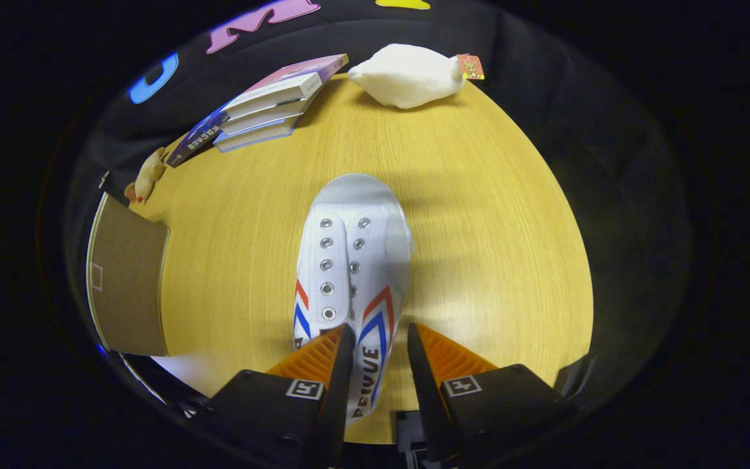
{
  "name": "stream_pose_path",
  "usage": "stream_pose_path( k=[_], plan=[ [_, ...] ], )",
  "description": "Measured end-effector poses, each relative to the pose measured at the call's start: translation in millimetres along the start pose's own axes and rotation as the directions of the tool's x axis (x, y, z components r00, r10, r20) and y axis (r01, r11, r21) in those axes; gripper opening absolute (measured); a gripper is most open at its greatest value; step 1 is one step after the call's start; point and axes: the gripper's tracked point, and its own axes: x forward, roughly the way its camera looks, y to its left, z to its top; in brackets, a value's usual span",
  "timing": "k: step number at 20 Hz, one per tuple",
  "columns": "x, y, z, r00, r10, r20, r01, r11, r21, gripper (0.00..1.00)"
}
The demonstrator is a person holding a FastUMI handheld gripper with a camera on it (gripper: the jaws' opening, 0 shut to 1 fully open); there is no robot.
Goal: Open the storage box then place both shoes into the box .Put the left shoe in first, then the right shoe, with the right side of both shoes facing outward in a uniform manner.
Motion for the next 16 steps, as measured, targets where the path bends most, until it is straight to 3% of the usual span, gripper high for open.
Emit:
stream_pose_path(
  k=[2, 9, 12, 16],
  plan=[
    [0.3, -0.3, -0.2, 1.000, 0.004, -0.006, -0.004, 1.000, 0.008, 0.39],
    [0.2, -3.4, 0.7, 1.000, 0.024, -0.012, -0.023, 0.998, 0.055, 0.30],
    [-0.1, -6.3, 0.9, 1.000, 0.025, 0.009, -0.026, 0.997, 0.074, 0.14],
    [-0.8, -7.5, 1.5, 0.999, 0.036, 0.037, -0.042, 0.987, 0.152, 0.09]
  ],
)
